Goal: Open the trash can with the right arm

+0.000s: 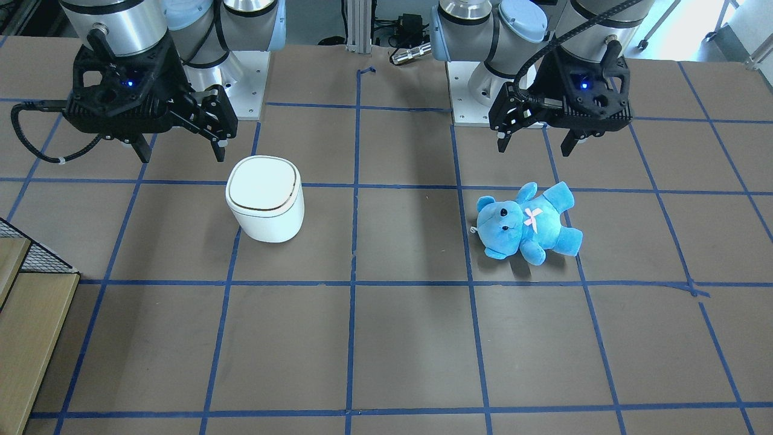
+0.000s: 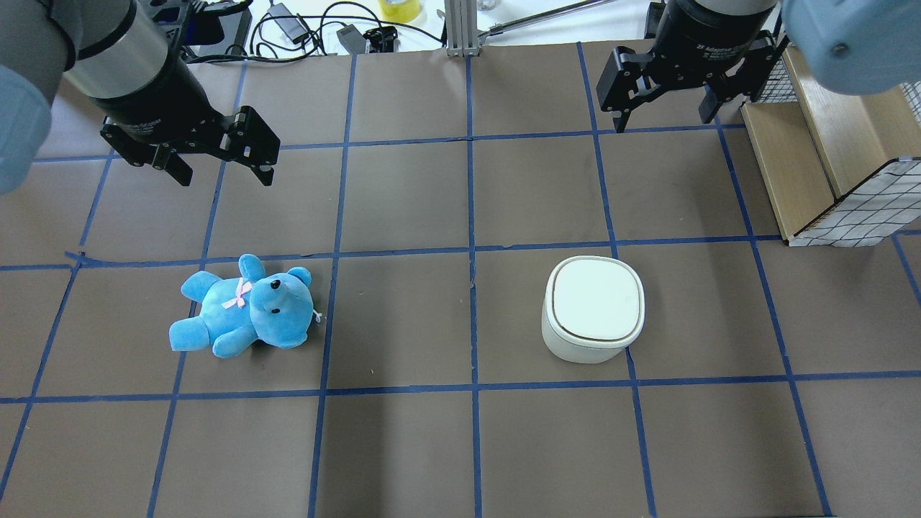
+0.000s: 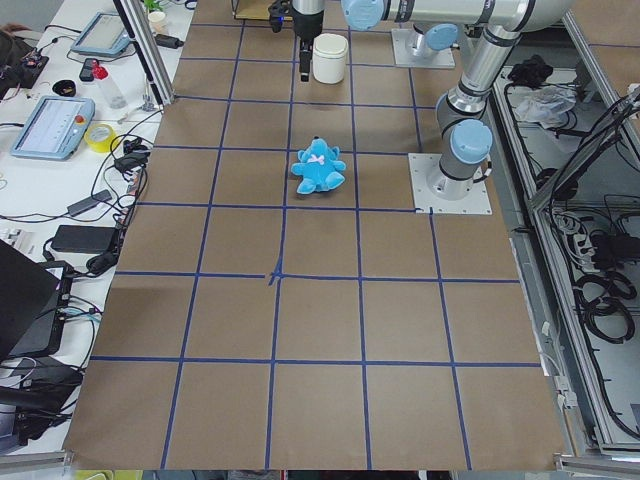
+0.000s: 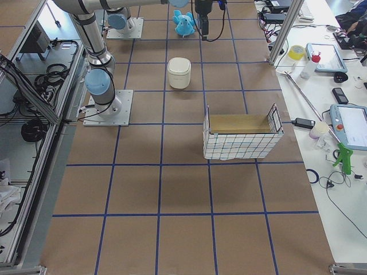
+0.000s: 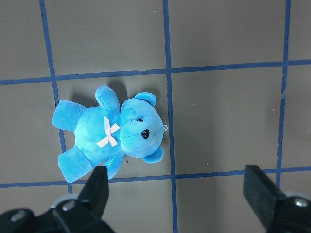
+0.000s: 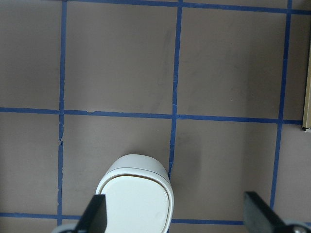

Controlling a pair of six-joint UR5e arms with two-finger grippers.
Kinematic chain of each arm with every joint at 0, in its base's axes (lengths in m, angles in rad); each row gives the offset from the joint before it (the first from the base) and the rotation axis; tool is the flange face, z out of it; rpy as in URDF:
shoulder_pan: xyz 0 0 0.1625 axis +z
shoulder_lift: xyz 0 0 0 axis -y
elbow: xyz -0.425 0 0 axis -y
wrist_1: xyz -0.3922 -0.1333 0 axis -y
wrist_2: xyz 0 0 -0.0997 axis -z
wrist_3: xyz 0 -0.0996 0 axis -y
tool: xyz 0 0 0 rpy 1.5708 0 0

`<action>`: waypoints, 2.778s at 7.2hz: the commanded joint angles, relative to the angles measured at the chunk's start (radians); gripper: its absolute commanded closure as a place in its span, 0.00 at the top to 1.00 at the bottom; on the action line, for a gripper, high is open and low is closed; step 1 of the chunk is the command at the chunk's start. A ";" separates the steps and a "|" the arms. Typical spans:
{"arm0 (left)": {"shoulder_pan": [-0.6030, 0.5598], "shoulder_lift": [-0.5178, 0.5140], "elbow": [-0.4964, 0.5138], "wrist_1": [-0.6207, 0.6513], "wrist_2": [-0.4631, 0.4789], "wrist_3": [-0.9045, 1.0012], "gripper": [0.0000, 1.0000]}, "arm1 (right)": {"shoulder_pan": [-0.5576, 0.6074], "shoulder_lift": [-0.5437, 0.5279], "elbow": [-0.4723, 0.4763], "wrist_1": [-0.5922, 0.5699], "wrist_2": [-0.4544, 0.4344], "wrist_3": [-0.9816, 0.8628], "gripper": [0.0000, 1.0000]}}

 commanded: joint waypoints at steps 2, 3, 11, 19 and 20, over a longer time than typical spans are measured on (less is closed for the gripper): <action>0.000 0.000 0.000 0.000 0.000 0.000 1.00 | 0.000 0.009 0.002 -0.010 0.011 0.008 0.57; 0.000 0.000 0.000 0.000 0.000 0.000 1.00 | 0.023 0.009 0.021 0.028 0.014 0.019 0.02; 0.000 0.000 0.000 0.000 0.000 0.000 1.00 | 0.140 0.046 0.461 -0.190 -0.063 0.101 0.00; 0.000 0.000 0.000 0.000 0.001 0.000 1.00 | 0.097 -0.014 0.103 -0.143 -0.052 0.094 1.00; 0.000 0.000 0.000 0.000 0.000 0.000 1.00 | 0.056 -0.012 0.083 -0.143 -0.007 0.058 1.00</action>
